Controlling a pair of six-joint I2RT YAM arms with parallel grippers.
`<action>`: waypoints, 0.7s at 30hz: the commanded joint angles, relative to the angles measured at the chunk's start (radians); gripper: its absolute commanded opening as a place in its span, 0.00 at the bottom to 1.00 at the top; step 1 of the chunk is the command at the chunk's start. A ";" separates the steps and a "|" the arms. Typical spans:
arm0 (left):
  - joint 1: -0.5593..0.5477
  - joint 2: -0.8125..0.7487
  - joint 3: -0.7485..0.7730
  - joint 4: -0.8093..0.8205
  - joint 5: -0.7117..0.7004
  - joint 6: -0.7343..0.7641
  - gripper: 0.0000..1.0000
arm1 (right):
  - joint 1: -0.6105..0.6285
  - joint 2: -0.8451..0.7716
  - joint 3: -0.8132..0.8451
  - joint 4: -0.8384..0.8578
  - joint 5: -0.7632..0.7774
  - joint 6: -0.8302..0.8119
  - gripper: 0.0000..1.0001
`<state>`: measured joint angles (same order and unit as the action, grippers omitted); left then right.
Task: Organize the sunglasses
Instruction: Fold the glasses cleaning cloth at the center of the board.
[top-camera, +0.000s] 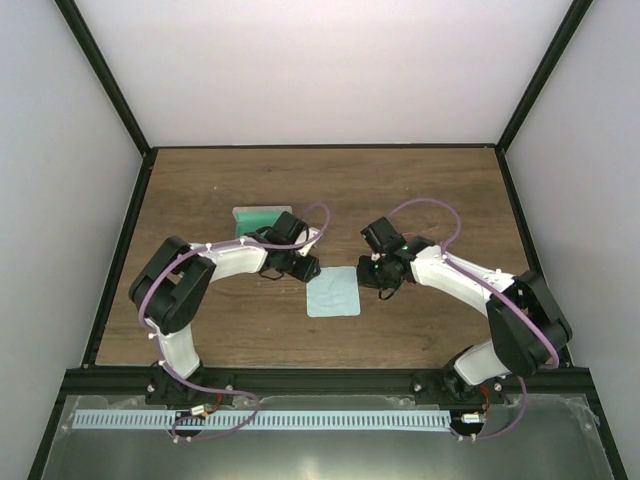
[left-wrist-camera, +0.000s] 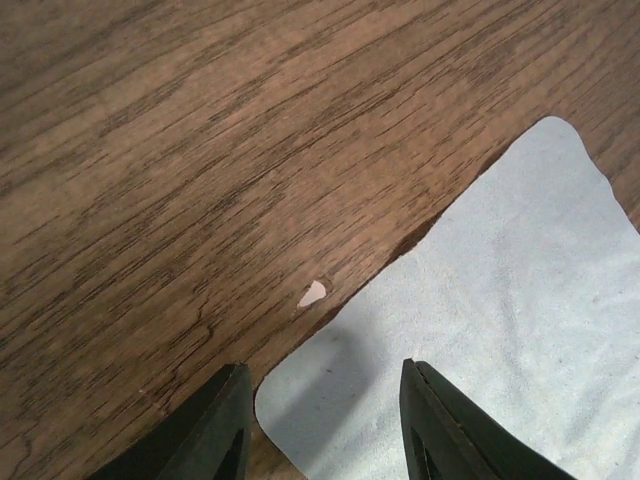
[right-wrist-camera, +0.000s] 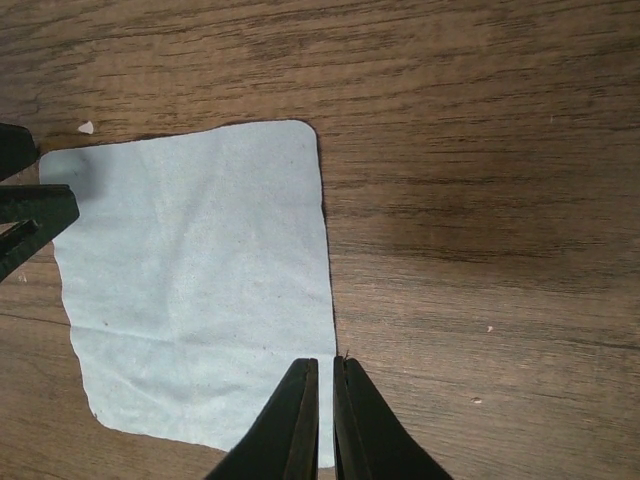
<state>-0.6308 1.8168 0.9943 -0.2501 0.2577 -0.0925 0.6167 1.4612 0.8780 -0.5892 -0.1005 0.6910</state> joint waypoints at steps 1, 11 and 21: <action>0.011 0.074 -0.026 -0.086 -0.057 0.010 0.43 | -0.006 0.004 0.003 0.006 0.001 -0.012 0.07; 0.010 0.066 -0.038 -0.080 0.011 0.032 0.29 | -0.006 0.010 0.003 0.011 -0.002 -0.011 0.06; 0.010 0.075 -0.037 -0.089 0.018 0.031 0.04 | -0.006 0.002 -0.004 0.011 0.000 -0.006 0.07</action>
<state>-0.6151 1.8355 0.9974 -0.2386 0.2707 -0.0711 0.6167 1.4631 0.8776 -0.5888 -0.1040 0.6895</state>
